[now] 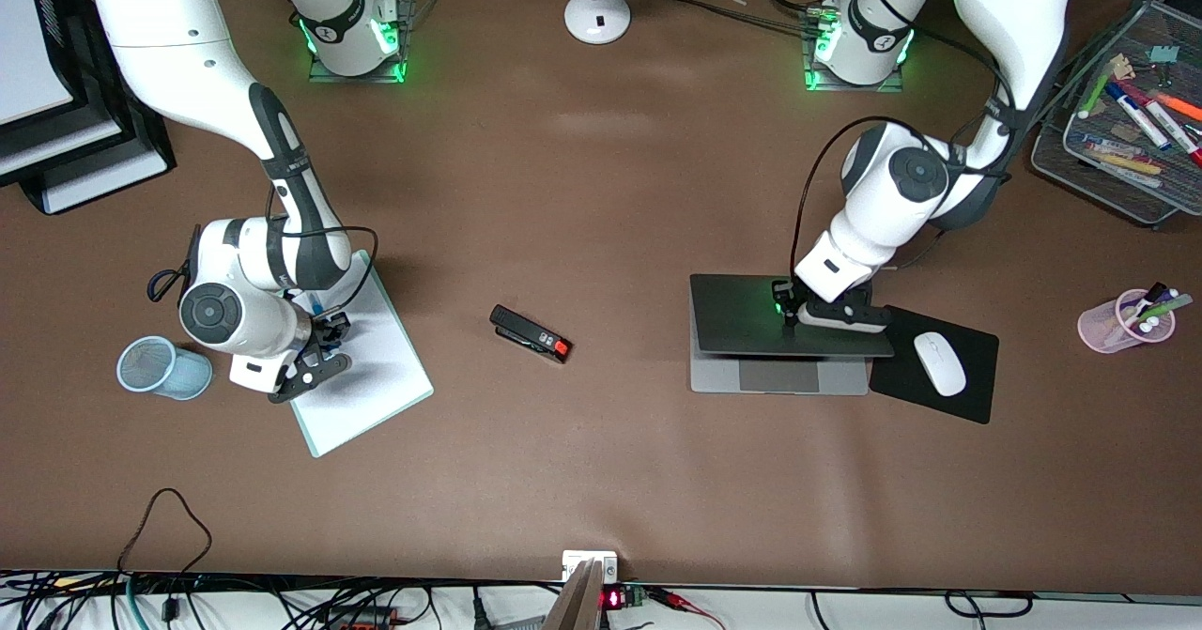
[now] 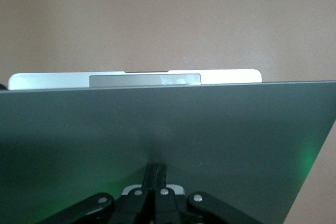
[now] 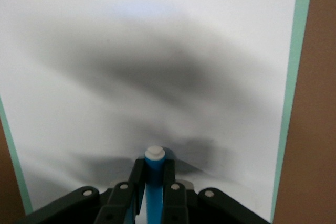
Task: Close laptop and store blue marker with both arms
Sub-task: 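Push the laptop lid down with the left gripper while the right gripper lifts, then press the lid shut with the left gripper while the right gripper carries the marker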
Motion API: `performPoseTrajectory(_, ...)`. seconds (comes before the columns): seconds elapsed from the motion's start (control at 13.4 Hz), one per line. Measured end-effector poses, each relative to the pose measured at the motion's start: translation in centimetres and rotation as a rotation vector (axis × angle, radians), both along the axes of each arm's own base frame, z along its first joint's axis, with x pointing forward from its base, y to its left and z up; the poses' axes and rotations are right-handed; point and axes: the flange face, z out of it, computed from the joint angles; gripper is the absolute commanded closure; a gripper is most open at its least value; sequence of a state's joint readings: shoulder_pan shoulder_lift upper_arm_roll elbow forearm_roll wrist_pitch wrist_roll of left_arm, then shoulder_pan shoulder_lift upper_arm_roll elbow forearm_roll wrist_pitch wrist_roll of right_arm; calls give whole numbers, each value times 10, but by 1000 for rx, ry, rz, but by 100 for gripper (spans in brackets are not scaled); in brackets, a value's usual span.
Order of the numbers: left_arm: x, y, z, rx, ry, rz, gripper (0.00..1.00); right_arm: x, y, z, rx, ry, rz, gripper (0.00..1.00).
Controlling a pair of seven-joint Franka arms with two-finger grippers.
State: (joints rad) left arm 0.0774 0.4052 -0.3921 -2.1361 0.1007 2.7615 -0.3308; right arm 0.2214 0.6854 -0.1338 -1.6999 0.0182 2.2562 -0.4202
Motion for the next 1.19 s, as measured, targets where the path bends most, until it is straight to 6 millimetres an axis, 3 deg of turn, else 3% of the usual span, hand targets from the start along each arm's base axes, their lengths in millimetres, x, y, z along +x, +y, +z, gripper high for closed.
performPoseTrajectory(0.3,14,-3,-21,-32,2,12,100,6,1,7,2,-19,1,97)
performPoseTrajectory(0.52,22,1,-42,-22,-17,-12,100,20,3,34,5,-35,0,100)
performPoseTrajectory(0.67,27,8,-55,-9,-32,-26,100,30,3,69,5,-19,-7,100)
performPoseTrajectory(0.97,36,7,-71,0,-39,-57,100,47,4,167,8,-14,-16,100)
performPoseTrajectory(1.19,41,8,-71,6,-51,-66,100,51,-5,223,20,-71,-3,100)
